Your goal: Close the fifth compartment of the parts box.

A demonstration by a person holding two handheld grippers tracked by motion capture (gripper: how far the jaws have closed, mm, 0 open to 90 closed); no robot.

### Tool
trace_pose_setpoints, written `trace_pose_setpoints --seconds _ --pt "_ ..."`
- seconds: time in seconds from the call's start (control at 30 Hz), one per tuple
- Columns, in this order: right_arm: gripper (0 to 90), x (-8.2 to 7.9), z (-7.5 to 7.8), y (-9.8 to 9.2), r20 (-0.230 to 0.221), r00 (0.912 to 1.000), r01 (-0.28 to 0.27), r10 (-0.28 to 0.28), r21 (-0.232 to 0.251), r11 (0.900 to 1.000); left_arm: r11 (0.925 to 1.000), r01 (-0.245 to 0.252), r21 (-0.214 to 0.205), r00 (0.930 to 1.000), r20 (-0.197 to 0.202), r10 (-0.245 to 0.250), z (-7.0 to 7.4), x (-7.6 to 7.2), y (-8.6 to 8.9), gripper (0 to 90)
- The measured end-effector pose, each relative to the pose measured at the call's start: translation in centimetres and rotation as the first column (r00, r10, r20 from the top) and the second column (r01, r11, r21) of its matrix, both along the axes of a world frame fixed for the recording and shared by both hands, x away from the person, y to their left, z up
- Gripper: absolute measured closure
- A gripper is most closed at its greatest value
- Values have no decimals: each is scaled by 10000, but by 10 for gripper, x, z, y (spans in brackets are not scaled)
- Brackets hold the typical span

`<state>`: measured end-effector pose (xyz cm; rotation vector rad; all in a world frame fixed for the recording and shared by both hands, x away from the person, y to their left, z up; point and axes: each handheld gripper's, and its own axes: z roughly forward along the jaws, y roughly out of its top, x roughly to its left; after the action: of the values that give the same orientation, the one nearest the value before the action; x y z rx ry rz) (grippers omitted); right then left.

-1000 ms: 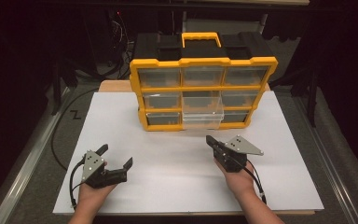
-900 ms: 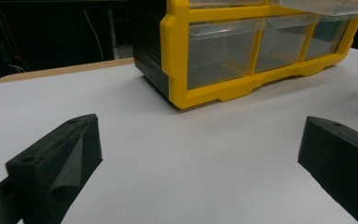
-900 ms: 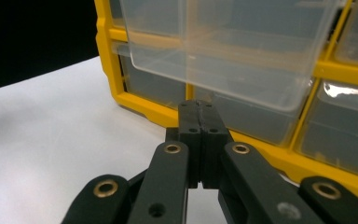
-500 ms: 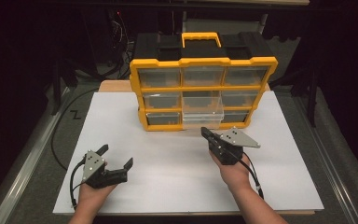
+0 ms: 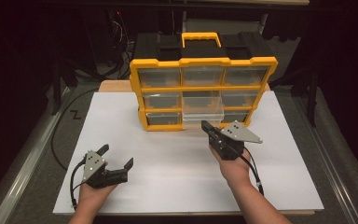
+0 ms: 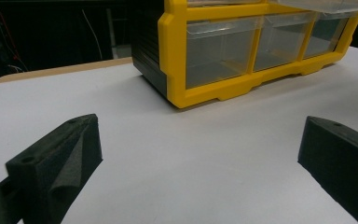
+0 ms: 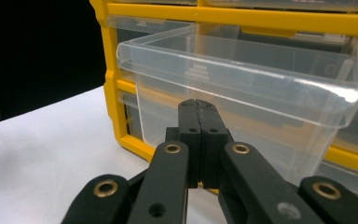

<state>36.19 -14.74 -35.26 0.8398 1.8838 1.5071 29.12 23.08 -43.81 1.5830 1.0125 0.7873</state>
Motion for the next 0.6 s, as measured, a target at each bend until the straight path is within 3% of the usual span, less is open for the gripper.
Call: trace_pose_setpoints --seconds 0.6 --pt "900 1 8 2 100 9999 82 -82 30 10000 10000 52 -37 10000 59 -52 1 -1 -1 1"
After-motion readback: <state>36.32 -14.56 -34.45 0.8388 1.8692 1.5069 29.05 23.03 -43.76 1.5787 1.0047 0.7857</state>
